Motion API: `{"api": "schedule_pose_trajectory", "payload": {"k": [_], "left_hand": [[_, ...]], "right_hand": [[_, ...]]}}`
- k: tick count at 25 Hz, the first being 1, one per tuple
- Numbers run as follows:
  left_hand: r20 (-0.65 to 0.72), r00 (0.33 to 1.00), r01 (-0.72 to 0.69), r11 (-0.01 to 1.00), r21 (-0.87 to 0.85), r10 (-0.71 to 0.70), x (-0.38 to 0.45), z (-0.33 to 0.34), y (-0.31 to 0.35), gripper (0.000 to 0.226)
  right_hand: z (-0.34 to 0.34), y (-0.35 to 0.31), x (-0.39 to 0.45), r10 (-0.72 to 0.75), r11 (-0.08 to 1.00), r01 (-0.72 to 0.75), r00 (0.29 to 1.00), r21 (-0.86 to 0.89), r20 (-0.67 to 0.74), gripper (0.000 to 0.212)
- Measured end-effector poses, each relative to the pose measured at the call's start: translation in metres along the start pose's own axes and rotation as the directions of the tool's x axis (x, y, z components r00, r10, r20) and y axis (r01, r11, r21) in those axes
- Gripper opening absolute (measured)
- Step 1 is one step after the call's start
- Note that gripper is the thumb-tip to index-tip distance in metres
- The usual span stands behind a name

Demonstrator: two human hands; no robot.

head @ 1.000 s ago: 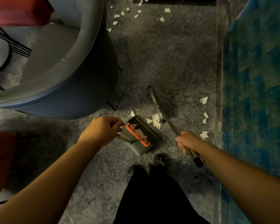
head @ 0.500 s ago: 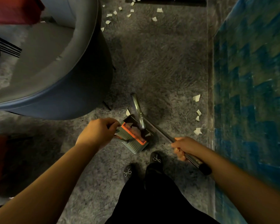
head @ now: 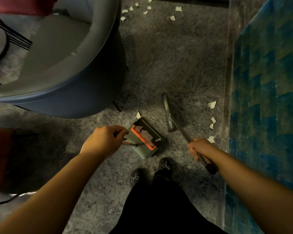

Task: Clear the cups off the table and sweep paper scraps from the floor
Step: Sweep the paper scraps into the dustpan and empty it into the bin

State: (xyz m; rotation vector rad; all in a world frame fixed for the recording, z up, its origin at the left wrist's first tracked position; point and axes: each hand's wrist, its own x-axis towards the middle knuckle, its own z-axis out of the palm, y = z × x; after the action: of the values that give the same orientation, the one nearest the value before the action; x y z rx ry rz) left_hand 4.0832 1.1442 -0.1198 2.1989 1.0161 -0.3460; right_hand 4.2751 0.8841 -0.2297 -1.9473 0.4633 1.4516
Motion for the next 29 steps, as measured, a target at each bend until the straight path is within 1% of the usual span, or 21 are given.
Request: {"api": "schedule_pose_trajectory", "payload": {"k": [1,5,8,11,15,19,22,26,29], "left_hand": [[-0.011,1.0,0.01,1.0,-0.023,-0.011,-0.001,-0.003,-0.003,0.015],[-0.07,0.997,0.037,0.994,-0.103,-0.044,-0.004,-0.022,-0.018,0.02],[-0.101,0.992,0.065,0.991,-0.114,-0.077,-0.003,-0.034,-0.029,0.017],[-0.096,0.989,0.102,0.988,-0.119,-0.114,0.003,-0.035,-0.038,0.016],[-0.092,0.988,0.115,0.99,-0.08,-0.123,0.01,-0.035,-0.049,0.017],[-0.108,0.988,0.1,0.992,-0.071,-0.107,0.015,-0.038,-0.059,0.018],[-0.119,0.986,0.105,0.992,-0.075,-0.113,0.015,-0.039,-0.068,0.018],[-0.132,0.984,0.109,0.99,-0.084,-0.12,0.011,-0.038,-0.073,0.018],[-0.14,0.985,0.09,0.993,-0.077,-0.1,0.01,-0.035,-0.072,0.018]], "right_hand": [[0.003,0.002,-0.002,-0.004,1.0,0.004,1.0,-0.012,0.004,0.036],[0.016,-0.008,-0.009,-0.018,0.999,0.02,0.998,-0.031,0.055,0.028],[0.031,-0.032,-0.009,-0.051,0.997,0.057,0.993,-0.059,0.107,0.01],[0.051,-0.059,0.002,-0.082,0.992,0.095,0.986,-0.086,0.146,0.02],[0.079,-0.09,0.025,-0.086,0.993,0.098,0.983,-0.065,0.161,0.022],[0.109,-0.109,0.053,-0.009,0.998,0.021,0.981,-0.058,0.194,0.019],[0.127,-0.113,0.06,0.045,0.998,-0.035,0.968,-0.043,0.246,0.018],[0.132,-0.101,0.033,0.166,0.985,-0.171,0.929,-0.015,0.331,0.026],[0.129,-0.081,0.002,0.202,0.975,-0.223,0.915,0.02,0.348,0.03]]}}
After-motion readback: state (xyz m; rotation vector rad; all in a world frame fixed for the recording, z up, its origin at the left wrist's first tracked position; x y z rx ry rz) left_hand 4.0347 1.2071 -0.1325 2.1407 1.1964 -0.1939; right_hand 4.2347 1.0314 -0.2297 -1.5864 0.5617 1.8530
